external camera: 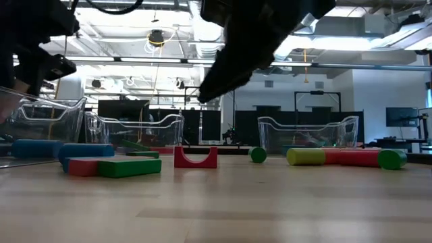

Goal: Sort blocks by size
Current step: Put the brown cylindrical block into the bottom left transparent bin, then adjust the bottom left transparent bin

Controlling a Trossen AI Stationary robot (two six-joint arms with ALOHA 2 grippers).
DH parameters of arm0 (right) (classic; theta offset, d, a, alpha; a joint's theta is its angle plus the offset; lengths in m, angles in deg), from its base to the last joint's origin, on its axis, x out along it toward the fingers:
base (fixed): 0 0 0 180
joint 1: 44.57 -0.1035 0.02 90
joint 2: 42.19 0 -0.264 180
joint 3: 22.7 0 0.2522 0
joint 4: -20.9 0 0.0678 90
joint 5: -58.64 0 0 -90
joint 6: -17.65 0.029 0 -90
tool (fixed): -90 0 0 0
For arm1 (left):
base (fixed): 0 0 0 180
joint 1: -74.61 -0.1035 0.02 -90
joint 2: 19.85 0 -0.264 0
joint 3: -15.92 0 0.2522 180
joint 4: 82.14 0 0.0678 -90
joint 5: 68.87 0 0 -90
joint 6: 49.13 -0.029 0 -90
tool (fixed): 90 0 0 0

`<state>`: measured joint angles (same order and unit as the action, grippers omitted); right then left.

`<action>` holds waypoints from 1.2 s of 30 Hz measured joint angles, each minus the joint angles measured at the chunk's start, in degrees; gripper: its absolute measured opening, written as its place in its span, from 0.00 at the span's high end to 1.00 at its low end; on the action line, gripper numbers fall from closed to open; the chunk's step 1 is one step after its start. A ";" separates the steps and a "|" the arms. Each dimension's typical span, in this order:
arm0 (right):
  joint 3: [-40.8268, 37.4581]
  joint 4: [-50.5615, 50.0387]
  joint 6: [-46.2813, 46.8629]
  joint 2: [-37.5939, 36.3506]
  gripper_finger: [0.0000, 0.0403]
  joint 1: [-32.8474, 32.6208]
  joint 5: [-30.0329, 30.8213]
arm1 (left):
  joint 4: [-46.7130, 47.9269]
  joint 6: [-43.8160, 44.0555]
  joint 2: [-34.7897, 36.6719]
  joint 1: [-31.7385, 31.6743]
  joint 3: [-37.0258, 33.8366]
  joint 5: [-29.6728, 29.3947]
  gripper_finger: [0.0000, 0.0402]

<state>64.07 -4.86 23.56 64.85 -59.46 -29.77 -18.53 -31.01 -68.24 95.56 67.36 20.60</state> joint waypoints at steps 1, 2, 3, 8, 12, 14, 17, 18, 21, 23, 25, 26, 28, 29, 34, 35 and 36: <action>0.00 -0.60 0.21 0.00 0.48 -0.29 -0.01 | 0.13 0.29 -0.10 0.00 0.00 0.00 0.64; 0.00 -1.10 0.43 0.01 0.48 -0.58 -0.01 | 0.29 0.68 -0.33 0.00 0.00 0.02 0.64; 0.00 -1.56 0.64 0.00 0.48 -0.82 -0.01 | 0.24 1.08 -0.41 0.00 0.00 0.02 0.64; 0.00 -2.58 1.34 -0.01 0.48 -1.90 -0.01 | 0.38 3.35 -0.46 0.00 0.00 0.01 0.63; 0.00 -2.63 1.34 -0.01 0.48 -2.44 -0.01 | 0.37 4.64 -0.45 0.00 0.00 0.00 0.62; 0.00 -2.79 1.46 -0.01 0.48 -2.53 -0.01 | 0.39 5.11 -0.47 0.00 0.00 0.00 0.61; 0.00 -3.35 1.62 -0.01 0.48 -2.77 -0.01 | 0.42 5.64 -0.45 0.00 0.00 0.00 0.57; 0.00 -3.53 1.62 -0.01 0.48 -2.77 -0.01 | 0.39 5.71 -0.47 0.00 0.00 0.00 0.55; 0.00 -4.48 2.07 -0.01 0.48 -3.09 0.03 | 0.39 5.69 -0.45 -0.02 0.09 -0.05 0.50; 0.00 -4.89 2.21 -0.01 0.48 -3.14 0.05 | 1.08 5.63 -0.47 0.00 0.84 -1.30 0.49; 0.00 -5.53 2.40 -0.01 0.48 -3.18 0.06 | 1.84 5.24 -0.47 0.00 2.65 -3.66 0.48; 0.00 -5.86 2.62 -0.01 0.48 -3.18 0.08 | 2.05 4.57 -0.45 0.00 3.72 -5.18 0.48; 0.00 -6.11 2.69 -0.01 0.48 -3.14 0.08 | 2.03 2.99 -0.34 0.00 5.93 -7.74 0.48; 0.00 -6.08 2.69 -0.01 0.48 -3.14 0.10 | 1.74 2.09 -0.32 0.00 6.99 -8.78 0.48; 0.00 -6.06 2.71 -0.01 0.48 -3.19 0.27 | -7.46 -4.93 -0.30 0.49 9.64 -11.54 0.48; 0.00 -6.04 2.71 -0.01 0.48 -3.26 0.28 | -10.16 -6.54 -0.32 0.58 9.64 -11.52 0.48; 0.00 -6.04 2.71 -0.01 0.48 -3.37 0.30 | -12.82 -7.95 -0.36 0.75 9.64 -11.54 0.48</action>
<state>64.07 -10.90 26.27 64.84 -62.82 -29.47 -31.35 -38.96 -68.60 96.30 76.99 9.06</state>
